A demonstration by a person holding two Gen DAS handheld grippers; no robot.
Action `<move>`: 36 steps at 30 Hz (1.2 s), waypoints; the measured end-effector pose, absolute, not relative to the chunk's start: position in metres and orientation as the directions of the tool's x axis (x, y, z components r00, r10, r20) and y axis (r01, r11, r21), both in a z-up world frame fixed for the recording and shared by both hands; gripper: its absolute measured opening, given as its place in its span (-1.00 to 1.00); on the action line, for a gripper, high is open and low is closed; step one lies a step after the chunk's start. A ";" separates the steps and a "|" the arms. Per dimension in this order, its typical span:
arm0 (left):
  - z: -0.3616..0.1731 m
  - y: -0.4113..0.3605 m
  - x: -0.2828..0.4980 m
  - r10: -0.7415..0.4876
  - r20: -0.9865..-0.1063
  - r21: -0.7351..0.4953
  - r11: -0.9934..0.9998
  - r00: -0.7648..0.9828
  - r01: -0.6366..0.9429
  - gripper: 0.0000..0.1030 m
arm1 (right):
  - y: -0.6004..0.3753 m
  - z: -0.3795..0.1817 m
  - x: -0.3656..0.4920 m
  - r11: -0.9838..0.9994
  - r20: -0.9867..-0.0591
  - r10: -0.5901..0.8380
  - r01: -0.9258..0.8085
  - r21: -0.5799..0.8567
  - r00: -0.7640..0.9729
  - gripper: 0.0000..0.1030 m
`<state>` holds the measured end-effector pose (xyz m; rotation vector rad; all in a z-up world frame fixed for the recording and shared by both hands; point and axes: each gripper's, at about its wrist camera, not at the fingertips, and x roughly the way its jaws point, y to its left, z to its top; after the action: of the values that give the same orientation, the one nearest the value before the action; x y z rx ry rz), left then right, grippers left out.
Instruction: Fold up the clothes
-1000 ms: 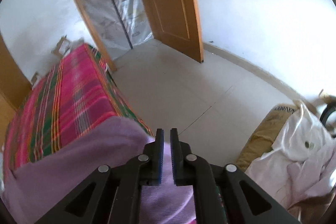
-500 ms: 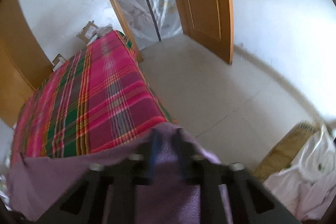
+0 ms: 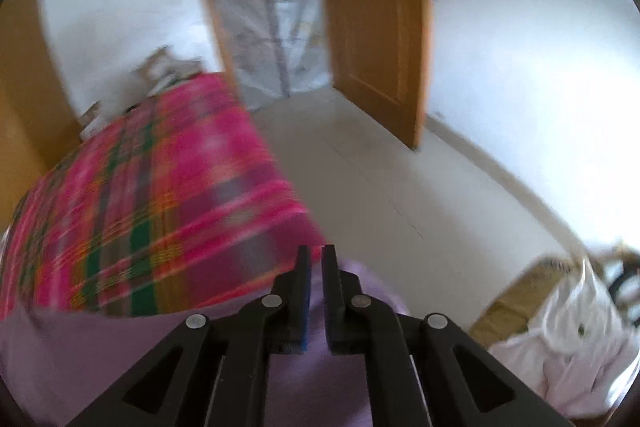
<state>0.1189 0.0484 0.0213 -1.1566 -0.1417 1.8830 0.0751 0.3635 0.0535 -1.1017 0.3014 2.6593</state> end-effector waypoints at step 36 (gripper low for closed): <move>-0.001 0.001 -0.042 0.734 -0.617 -0.667 -0.679 -0.283 -0.308 -0.34 | 0.126 0.025 0.040 -0.893 -0.777 -0.383 0.416 0.173 -0.499 -0.96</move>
<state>-0.0421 0.0011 -0.0012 -1.2883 -0.5621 2.0102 0.0396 0.1260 0.0248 -1.6465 -0.0692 3.2091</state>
